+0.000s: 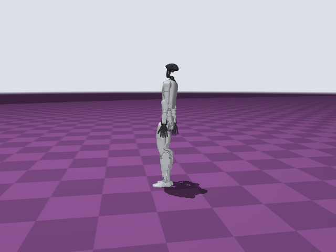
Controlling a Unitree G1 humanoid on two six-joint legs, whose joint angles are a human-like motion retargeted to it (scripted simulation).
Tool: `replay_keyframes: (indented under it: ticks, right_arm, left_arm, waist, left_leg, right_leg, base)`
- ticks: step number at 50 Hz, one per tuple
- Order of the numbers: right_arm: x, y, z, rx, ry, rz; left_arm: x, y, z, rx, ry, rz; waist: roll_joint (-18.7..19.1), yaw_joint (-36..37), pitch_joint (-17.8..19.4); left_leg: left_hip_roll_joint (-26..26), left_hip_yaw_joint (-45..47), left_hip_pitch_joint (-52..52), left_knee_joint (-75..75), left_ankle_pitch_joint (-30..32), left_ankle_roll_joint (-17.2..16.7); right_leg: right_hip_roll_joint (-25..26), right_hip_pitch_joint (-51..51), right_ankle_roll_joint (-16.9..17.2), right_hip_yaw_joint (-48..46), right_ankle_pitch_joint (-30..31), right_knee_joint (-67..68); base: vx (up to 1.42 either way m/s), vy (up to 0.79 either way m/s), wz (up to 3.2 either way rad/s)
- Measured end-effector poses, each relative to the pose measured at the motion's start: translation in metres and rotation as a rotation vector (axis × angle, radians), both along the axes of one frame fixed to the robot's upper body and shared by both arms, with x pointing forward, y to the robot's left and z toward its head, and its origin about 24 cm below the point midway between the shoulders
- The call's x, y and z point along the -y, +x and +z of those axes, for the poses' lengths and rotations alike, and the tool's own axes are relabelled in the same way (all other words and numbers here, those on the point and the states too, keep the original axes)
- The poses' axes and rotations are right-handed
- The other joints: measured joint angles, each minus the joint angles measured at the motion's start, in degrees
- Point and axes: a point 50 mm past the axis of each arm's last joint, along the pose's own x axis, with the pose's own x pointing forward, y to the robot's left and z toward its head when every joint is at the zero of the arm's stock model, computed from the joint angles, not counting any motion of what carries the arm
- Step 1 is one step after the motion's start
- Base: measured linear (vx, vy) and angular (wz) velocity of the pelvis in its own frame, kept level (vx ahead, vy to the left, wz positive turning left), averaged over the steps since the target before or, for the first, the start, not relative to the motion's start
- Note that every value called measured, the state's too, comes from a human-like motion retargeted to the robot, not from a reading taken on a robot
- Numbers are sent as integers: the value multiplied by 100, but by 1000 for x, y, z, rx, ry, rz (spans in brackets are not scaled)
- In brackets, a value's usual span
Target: Upper body actions
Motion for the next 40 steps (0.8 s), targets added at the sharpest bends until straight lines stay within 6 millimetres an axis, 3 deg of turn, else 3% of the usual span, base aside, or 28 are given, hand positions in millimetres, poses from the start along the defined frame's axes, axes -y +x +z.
replay_keyframes:
  ticks: [5, 12, 17, 20, 22, 31, 40]
  right_arm:
    - [0, 9, -1, 31, 7, 19]
    - [-5, 31, -4, 109, 27, 37]
    - [-10, 40, -5, 140, 45, 79]
    - [-10, 37, -5, 137, 47, 86]
    - [-9, 32, -5, 120, 45, 82]
    - [0, 2, 0, 8, 9, 18]
    - [4, 11, 0, 27, -5, 16]
  left_arm:
    - [2, 6, 0, 8, -18, 69]
    - [-6, 7, 1, -4, 0, 31]
    - [-11, -1, 2, -31, 13, 18]
    - [-12, -6, 2, -47, 17, 22]
    - [-13, -8, 2, -55, 15, 23]
    - [-14, 6, 1, -2, 20, 11]
    - [-22, 21, 1, 44, 57, -12]
  waist:
    - [-3, -84, -49]
    - [25, -191, -71]
    - [27, -428, -42]
    - [-32, -510, -23]
    - [-67, -549, -33]
    - [-155, -314, 82]
    - [-247, -217, 289]
  left_leg:
    - [-46, 13, 20, -15, -117, 90]
    - [71, -3, -7, -73, -147, 128]
    - [100, -148, 49, -73, -139, 114]
    - [51, -286, 98, -59, -128, 97]
    - [17, -414, 115, -74, -91, 84]
    - [13, -1010, 89, -11, 80, -12]
    - [-14, -1846, -417, 292, 358, -287]
  right_leg:
    - [-49, -27, 69, -27, -34, 113]
    - [-46, -359, 35, 424, -173, 846]
    - [272, -542, 9, 2081, 15, 1140]
    - [401, -531, 363, 3141, 122, 1185]
    - [336, -471, 555, 3253, 110, 1128]
    - [280, -113, 337, 2412, 137, 770]
    - [250, 155, 176, 1296, 248, 244]
  base:
    - [20, -5, -5]
    - [11, -9, -2]
    - [3, -7, 22]
    - [1, -8, 43]
    - [-1, -7, 58]
    - [-11, -9, 62]
    - [-21, -10, 106]
